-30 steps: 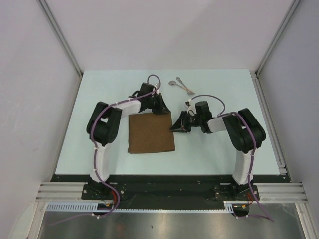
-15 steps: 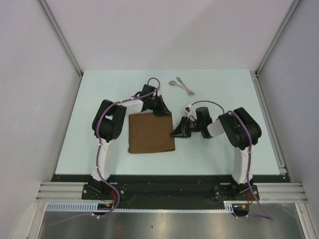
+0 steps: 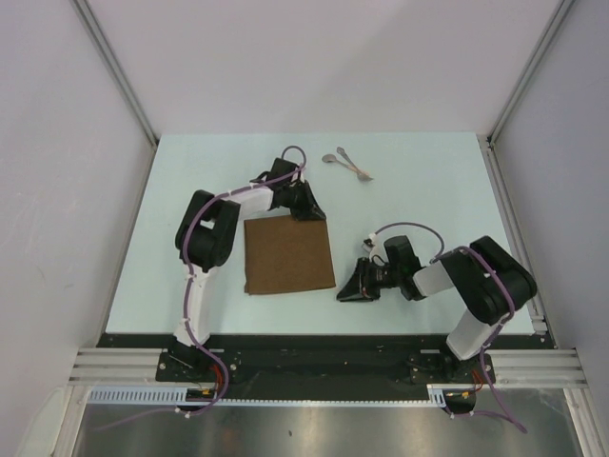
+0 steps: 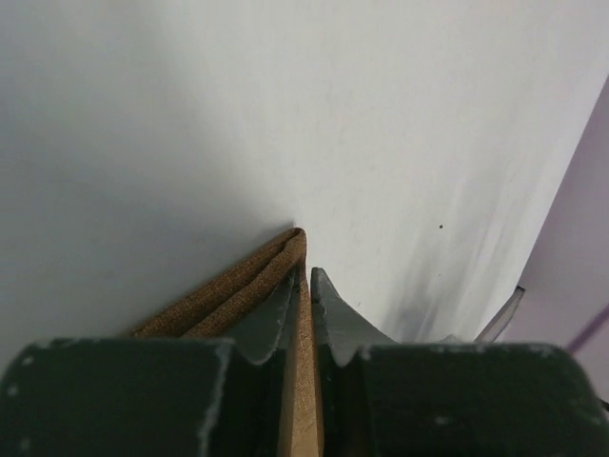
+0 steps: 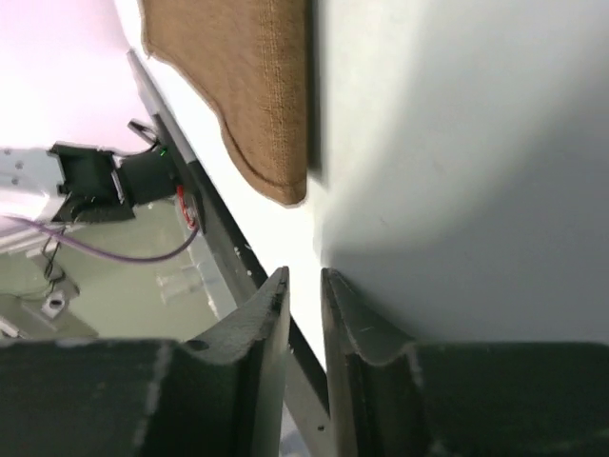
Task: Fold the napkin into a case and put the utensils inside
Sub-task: Smooth out the square-folded napkin at the center of the board, then pick up the top corner of the square-folded napkin from the center of the board.
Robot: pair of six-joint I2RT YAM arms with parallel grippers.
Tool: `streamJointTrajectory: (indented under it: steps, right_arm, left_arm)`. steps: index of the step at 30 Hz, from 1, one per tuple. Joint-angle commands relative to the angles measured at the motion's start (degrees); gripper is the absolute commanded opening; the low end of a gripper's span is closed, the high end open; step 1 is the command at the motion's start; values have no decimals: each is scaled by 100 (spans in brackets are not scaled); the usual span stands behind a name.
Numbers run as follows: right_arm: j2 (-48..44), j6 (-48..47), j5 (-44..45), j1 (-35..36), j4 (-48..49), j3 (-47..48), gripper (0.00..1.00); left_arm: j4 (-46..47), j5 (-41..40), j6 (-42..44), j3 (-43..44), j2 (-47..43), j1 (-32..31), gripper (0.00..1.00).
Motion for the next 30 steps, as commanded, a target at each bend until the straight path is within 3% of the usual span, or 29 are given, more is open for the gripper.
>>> streamJointTrajectory:
  steps: [1, 2, 5, 8, 12, 15, 22, 26, 30]
  right_arm:
    - [-789, -586, 1195, -97, -1605, 189, 34]
    - [-877, -648, 1356, -61, -1764, 250, 39]
    - [-913, -754, 1805, 62, -1985, 540, 52]
    - [-650, -1000, 2236, 176, -2327, 1014, 56]
    - [-194, -1246, 2465, 361, -2565, 1376, 55]
    - [-105, -1264, 2526, 615, -2600, 1385, 48]
    - [-219, -1403, 2588, 380, -2635, 1138, 16]
    - [0, -1764, 2544, -306, -2907, 1621, 6]
    - [850, -2142, 2282, -746, -2996, 3216, 3]
  left_arm:
    - [-409, -269, 496, 283, -749, 96, 19]
    - [-540, -321, 540, 309, -892, 87, 27]
    - [-847, -566, 742, 345, -1550, 87, 37]
    - [-1102, -874, 1023, 100, -2234, 87, 40]
    - [-1366, -1313, 1567, -672, -3080, 96, 40]
    - [-1683, -1464, 2015, -1061, -3529, 184, 41]
    - [-2472, -1534, 2834, -992, -3531, 763, 44]
    - [-2790, -1895, 3063, -483, -3083, 790, 45]
    - [-2607, -2220, 2651, -534, -2748, 773, 46]
